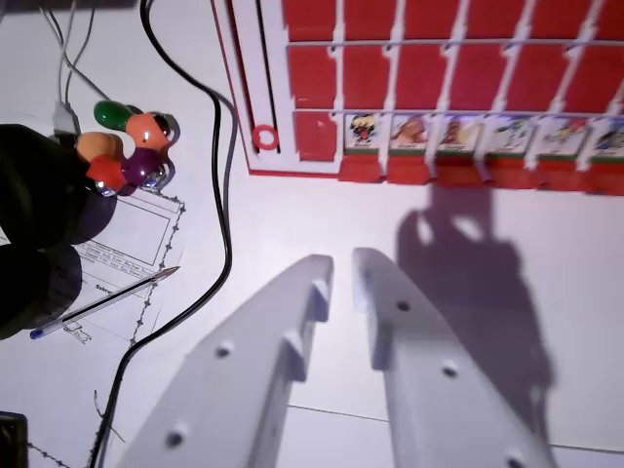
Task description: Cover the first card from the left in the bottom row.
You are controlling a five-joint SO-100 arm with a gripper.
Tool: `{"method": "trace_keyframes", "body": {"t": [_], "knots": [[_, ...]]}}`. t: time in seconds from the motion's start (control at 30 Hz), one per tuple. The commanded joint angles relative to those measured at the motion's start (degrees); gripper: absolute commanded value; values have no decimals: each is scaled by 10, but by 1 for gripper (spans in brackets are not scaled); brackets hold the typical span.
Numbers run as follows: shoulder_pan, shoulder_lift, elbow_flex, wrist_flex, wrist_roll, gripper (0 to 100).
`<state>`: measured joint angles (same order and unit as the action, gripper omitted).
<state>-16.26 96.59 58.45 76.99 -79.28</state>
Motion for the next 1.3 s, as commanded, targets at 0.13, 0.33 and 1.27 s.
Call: {"method": "trace_keyframes", "body": {"t": [0.13, 0.33, 1.27], "knots": [[16, 157, 60, -17, -33, 2], [34, 207, 102, -29, -54, 2], [89, 309, 171, -41, -70, 2]]}}
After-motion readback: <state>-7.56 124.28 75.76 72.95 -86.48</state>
